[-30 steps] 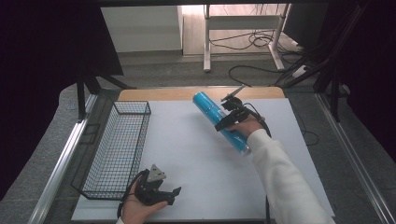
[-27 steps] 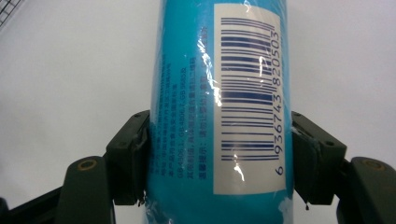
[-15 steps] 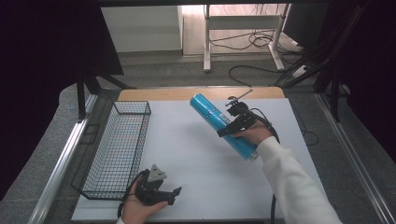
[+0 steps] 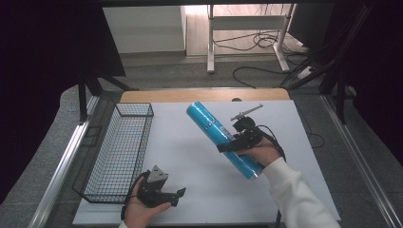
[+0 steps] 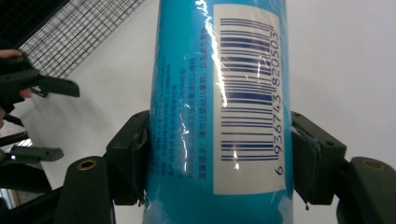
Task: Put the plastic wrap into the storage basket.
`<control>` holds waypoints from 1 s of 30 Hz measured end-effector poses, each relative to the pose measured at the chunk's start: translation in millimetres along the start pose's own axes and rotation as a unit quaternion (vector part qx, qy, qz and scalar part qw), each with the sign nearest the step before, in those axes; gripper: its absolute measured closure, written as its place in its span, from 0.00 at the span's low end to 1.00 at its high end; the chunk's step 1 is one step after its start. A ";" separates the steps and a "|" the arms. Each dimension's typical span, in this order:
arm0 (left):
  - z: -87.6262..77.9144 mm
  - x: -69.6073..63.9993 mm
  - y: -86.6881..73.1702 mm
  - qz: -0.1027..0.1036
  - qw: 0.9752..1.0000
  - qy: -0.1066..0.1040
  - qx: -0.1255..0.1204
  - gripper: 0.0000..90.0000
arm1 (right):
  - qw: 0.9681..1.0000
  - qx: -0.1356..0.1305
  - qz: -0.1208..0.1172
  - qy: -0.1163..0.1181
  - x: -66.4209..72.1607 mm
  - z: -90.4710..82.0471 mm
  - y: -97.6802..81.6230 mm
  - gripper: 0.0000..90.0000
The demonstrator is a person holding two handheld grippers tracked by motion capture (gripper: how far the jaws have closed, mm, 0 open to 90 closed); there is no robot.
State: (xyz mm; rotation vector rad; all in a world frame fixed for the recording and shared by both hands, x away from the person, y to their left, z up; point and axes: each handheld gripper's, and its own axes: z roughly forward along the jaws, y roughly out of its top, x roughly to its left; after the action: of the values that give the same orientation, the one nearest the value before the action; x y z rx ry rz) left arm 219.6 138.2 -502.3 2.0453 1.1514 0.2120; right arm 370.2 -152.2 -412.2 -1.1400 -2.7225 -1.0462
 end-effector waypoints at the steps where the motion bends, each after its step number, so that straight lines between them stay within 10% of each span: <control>1: -2.1 0.9 3.7 -0.015 1.000 -0.013 -0.009 0.20 | 1.000 -0.006 0.004 0.003 5.1 -0.6 -8.1 0.36; 9: -2.2 4.7 19.7 -0.075 0.993 -0.075 -0.043 0.21 | 0.999 -0.030 0.021 0.015 8.3 2.9 -32.7 0.36; 15: 9.4 11.2 43.5 -0.140 0.979 -0.132 -0.068 0.22 | 0.999 -0.037 0.025 0.004 8.0 7.7 -41.9 0.36; 16: 15.9 12.3 51.9 -0.158 0.974 -0.148 -0.074 0.22 | 0.999 -0.041 0.027 0.006 7.9 8.9 -42.9 0.36; 17: 15.9 12.3 51.9 -0.158 0.974 -0.148 -0.074 0.21 | 0.999 -0.041 0.027 0.006 7.9 8.9 -42.9 0.36; 18: 22.4 14.1 58.9 -0.181 0.965 -0.172 -0.077 0.21 | 0.998 -0.046 0.029 0.010 8.2 11.4 -45.2 0.36; 19: 22.4 14.1 58.9 -0.181 0.965 -0.172 -0.077 0.21 | 0.998 -0.046 0.029 0.010 8.2 11.4 -45.2 0.36; 20: 29.1 15.0 65.6 -0.195 0.960 -0.185 -0.076 0.21 | 0.998 -0.049 0.028 0.009 9.1 14.6 -47.5 0.36; 25: 38.7 16.8 75.5 -0.218 0.952 -0.200 -0.077 0.20 | 0.999 -0.047 0.027 0.005 11.4 21.5 -50.3 0.36; 30: 45.4 15.0 84.6 -0.219 0.953 -0.196 -0.078 0.19 | 0.999 -0.045 0.020 -0.007 15.7 25.5 -49.3 0.36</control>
State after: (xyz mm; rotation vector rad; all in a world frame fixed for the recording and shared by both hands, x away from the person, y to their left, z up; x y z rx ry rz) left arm 305.9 100.2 -478.7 1.5537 1.2499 -0.3017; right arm 333.2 -152.6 -456.5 -1.2132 -2.6754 -1.1714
